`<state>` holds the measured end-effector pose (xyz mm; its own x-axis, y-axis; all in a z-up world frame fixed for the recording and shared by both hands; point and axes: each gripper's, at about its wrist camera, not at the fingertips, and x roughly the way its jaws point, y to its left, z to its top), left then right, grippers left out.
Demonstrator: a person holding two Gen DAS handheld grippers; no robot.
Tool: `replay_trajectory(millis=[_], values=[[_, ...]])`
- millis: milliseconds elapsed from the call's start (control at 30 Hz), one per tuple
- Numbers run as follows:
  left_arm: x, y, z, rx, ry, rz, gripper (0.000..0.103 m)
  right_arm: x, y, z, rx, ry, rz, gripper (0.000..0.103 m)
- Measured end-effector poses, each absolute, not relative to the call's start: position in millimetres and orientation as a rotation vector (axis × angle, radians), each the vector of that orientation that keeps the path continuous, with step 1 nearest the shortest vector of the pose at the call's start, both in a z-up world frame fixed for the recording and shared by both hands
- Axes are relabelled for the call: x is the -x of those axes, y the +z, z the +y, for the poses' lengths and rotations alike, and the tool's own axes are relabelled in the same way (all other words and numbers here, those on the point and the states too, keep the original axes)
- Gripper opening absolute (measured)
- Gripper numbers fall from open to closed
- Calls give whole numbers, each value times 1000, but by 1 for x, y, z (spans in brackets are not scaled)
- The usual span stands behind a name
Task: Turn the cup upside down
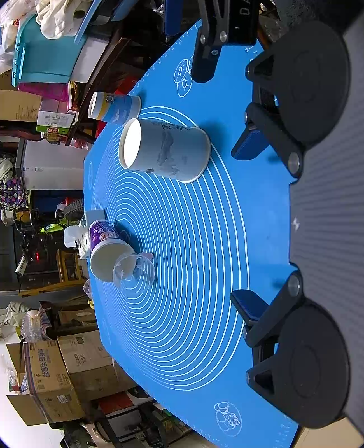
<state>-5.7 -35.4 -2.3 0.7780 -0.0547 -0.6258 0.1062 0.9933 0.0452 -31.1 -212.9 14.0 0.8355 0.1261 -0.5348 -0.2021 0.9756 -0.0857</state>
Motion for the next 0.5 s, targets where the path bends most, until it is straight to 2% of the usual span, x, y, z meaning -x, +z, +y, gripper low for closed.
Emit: replay_trajectory(millis=[500], values=[[5, -3, -35, -79, -88, 677, 98, 32, 14, -211, 139, 171, 561, 89]])
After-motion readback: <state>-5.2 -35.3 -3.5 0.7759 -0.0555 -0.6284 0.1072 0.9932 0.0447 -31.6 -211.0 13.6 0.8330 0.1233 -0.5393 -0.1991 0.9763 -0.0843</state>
